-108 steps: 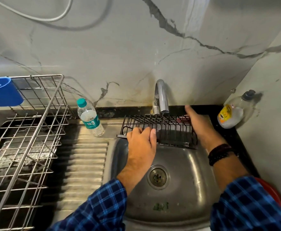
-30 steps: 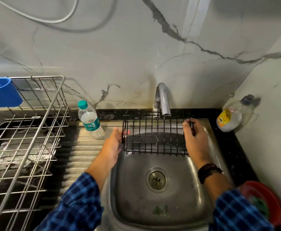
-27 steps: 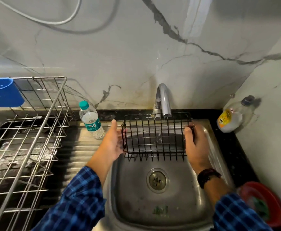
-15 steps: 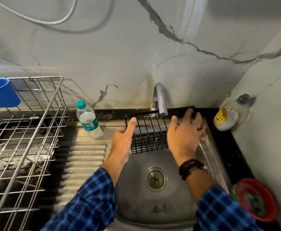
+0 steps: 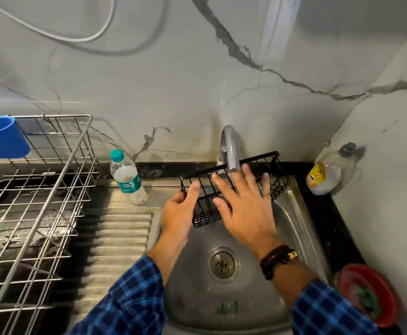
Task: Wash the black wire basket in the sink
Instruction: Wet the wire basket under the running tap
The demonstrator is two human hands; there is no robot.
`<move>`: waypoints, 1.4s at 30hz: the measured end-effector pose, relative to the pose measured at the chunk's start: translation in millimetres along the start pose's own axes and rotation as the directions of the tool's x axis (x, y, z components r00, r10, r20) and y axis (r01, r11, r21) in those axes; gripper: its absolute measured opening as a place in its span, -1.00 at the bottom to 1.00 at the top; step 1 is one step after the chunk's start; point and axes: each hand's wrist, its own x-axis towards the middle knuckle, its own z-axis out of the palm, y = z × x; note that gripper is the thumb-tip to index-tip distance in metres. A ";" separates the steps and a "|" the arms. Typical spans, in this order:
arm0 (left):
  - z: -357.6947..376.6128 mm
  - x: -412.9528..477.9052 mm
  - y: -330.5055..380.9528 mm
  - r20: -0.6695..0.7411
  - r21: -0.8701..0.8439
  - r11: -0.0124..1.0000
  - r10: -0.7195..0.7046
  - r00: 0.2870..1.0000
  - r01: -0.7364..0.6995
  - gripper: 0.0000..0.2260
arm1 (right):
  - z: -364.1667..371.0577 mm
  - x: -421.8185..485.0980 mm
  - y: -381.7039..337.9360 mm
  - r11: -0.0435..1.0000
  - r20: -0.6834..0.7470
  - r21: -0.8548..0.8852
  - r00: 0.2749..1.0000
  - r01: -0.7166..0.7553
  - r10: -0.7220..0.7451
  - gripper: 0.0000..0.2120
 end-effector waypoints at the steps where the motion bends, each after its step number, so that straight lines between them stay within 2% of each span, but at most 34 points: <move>1: -1.7 2.9 -0.6 -0.008 0.021 0.999 0.037 0.999 -0.037 -0.45 | -2.2 1.9 9.9 0.998 -0.037 0.037 0.998 -0.057 0.059 -0.40; 3: -9.1 12.0 -4.3 -0.022 0.074 0.993 0.091 0.996 -0.089 -0.46 | -6.6 7.8 30.5 0.969 -0.131 0.145 0.967 -0.197 0.217 -0.40; 4: -12.2 11.2 -2.6 -0.033 0.109 0.989 0.108 0.994 -0.104 -0.51 | -10.8 11.5 39.0 0.930 -0.143 0.240 0.938 -0.278 0.317 -0.40; 5: -16.1 9.6 -2.2 -0.035 0.144 0.981 0.139 0.990 -0.132 -0.52 | -13.8 15.3 47.8 0.844 -0.102 0.401 0.898 -0.356 0.427 -0.38; 6: -19.5 6.2 -1.3 -0.020 0.186 0.968 0.173 0.985 -0.166 -0.55 | -16.1 18.8 55.8 0.670 0.019 0.604 0.849 -0.431 0.529 -0.33; 7: -22.1 3.3 -1.5 -0.001 0.216 0.952 0.224 0.975 -0.218 -0.57 | -17.4 23.4 62.6 0.402 0.216 0.762 0.784 -0.508 0.582 -0.27; 8: -25.0 1.0 -0.9 0.027 0.246 0.932 0.269 0.963 -0.267 -0.64 | -22.1 26.2 65.9 0.151 0.403 0.806 0.718 -0.572 0.567 -0.18; 9: -28.4 -0.5 0.6 0.066 0.263 0.908 0.320 0.945 -0.326 -0.74 | -23.7 28.4 71.0 0.034 0.523 0.775 0.671 -0.631 0.525 -0.10; 10: -32.2 -0.9 3.2 0.115 0.283 0.882 0.359 0.926 -0.377 -0.79 | -23.7 29.3 76.0 0.003 0.584 0.742 0.648 -0.670 0.489 -0.09; 13: -42.8 -0.4 16.0 0.298 0.338 0.816 0.379 0.876 -0.469 -0.77 | -15.5 32.6 83.3 -0.121 0.652 0.721 0.608 -0.682 0.453 -0.45; 15: -46.0 -2.2 22.3 0.392 0.356 0.837 0.269 0.880 -0.415 -0.67 | -7.4 30.6 82.6 -0.170 0.603 0.774 0.627 -0.610 0.493 -0.59; 16: -45.9 -6.6 27.4 0.418 0.304 0.902 0.164 0.893 -0.308 -0.59 | -6.4 27.8 80.4 -0.180 0.558 0.815 0.660 -0.551 0.503 -0.63; 18: -47.4 -6.5 31.1 0.452 0.045 0.999 -0.038 0.891 0.020 -0.40 | -7.6 17.1 74.0 -0.158 0.445 0.889 0.727 -0.430 0.523 -0.62; 19: -47.2 -5.1 32.0 0.416 -0.049 0.985 -0.132 0.900 0.168 -0.36 | -6.0 10.3 71.0 -0.128 0.391 0.914 0.756 -0.384 0.525 -0.61; 20: -44.1 -5.0 34.1 0.338 -0.083 0.963 -0.214 0.917 0.256 -0.43 | -4.8 2.8 67.4 -0.094 0.346 0.932 0.783 -0.350 0.518 -0.60; 21: -40.2 -2.5 32.9 0.229 -0.064 0.957 -0.261 0.938 0.282 -0.55 | -4.4 -3.6 63.9 -0.063 0.311 0.944 0.807 -0.324 0.502 -0.58; 22: -35.5 -2.8 30.4 0.111 -0.025 0.959 -0.279 0.954 0.284 -0.64 | -2.6 -7.8 61.7 -0.036 0.291 0.949 0.823 -0.314 0.489 -0.55; 24: -32.0 1.1 17.5 -0.017 0.030 0.971 -0.235 0.972 0.236 -0.76 | 0.8 -10.7 60.8 0.010 0.302 0.935 0.814 -0.354 0.496 -0.50; 26: -30.5 4.7 7.4 -0.034 0.039 0.984 -0.170 0.985 0.171 -0.68 | 3.4 -8.3 64.6 0.086 0.326 0.898 0.782 -0.432 0.531 -0.51; 27: -30.9 6.6 2.9 -0.035 0.049 0.987 -0.150 0.988 0.151 -0.65 | 1.0 -6.7 65.0 0.149 0.319 0.871 0.769 -0.469 0.555 -0.61; 29: -28.7 5.6 -1.0 -0.016 0.055 0.991 -0.119 0.993 0.120 -0.68 | -8.8 -0.9 61.6 0.363 0.262 0.753 0.757 -0.548 0.599 -0.84; 30: -26.0 5.1 -2.2 -0.004 0.055 0.993 -0.106 0.994 0.106 -0.68 | -12.6 2.0 57.6 0.473 0.230 0.656 0.753 -0.588 0.617 -0.88; 31: -22.4 5.0 -4.3 0.008 0.048 0.995 -0.093 0.996 0.092 -0.66 | -15.9 5.9 52.3 0.543 0.204 0.559 0.739 -0.627 0.642 -0.80; 33: -17.7 6.2 -7.5 0.002 0.054 0.996 -0.065 0.998 0.065 -0.61 | -18.3 11.8 41.0 0.613 0.126 0.432 0.717 -0.661 0.685 -0.49; 35: -15.6 6.0 -7.7 -0.019 -0.022 0.998 -0.060 0.998 0.060 -0.60 | -11.5 17.2 33.1 0.739 -0.022 0.261 0.761 -0.621 0.648 -0.21; 37: -11.8 3.2 -5.9 -0.048 -0.082 0.995 -0.053 0.997 0.049 -0.57 | -7.3 20.5 21.9 0.854 -0.134 0.044 0.844 -0.519 0.520 -0.16; 39: -9.2 4.5 -11.1 -0.060 -0.091 0.994 -0.066 0.996 0.060 -0.56 | -3.2 20.7 2.5 0.940 -0.057 -0.051 0.940 -0.338 0.335 -0.25; 40: -8.2 3.7 -13.0 -0.067 -0.075 0.995 -0.069 0.995 0.064 -0.56 | 2.6 20.1 -6.7 0.964 0.029 -0.004 0.964 -0.264 0.264 -0.31; 42: -4.4 3.7 -17.1 -0.080 -0.038 0.998 -0.048 0.996 0.046 -0.61 | 12.6 19.7 -20.9 0.958 0.243 0.170 0.952 -0.231 0.186 -0.40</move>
